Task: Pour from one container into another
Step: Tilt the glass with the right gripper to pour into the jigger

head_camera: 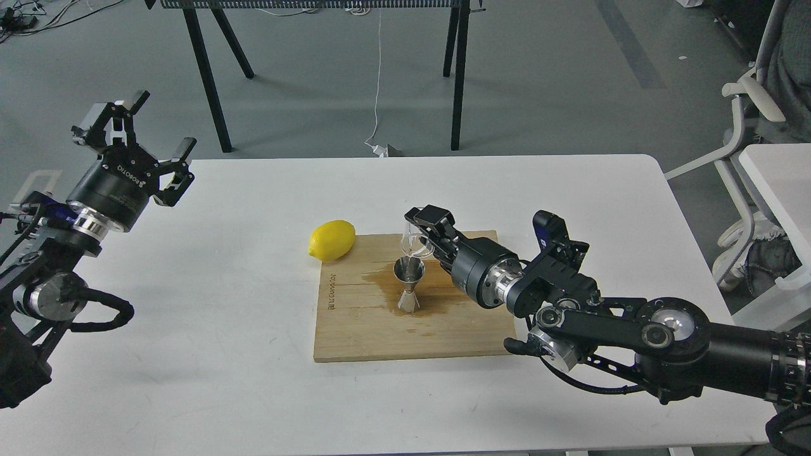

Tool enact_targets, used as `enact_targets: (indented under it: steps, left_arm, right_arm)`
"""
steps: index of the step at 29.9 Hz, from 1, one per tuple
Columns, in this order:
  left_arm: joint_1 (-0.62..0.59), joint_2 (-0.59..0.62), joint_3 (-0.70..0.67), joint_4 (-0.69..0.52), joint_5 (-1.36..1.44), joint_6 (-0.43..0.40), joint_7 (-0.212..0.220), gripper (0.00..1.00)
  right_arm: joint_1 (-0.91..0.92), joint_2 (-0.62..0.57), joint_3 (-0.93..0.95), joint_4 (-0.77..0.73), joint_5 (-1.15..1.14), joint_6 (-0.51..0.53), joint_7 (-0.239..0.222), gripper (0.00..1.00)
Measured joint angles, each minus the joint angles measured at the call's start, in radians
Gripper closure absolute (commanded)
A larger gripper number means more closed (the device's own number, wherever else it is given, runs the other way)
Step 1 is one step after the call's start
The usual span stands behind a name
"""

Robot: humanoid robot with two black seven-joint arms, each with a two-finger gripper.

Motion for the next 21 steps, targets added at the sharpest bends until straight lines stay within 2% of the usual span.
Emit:
enact_targets:
  steps: [21]
  left_arm:
    - [0.004, 0.0, -0.001, 0.0, 0.0, 0.0, 0.0, 0.05]
  right_arm:
    - [0.041, 0.049, -0.082, -0.026, -0.071, 0.0, 0.005, 0.49]
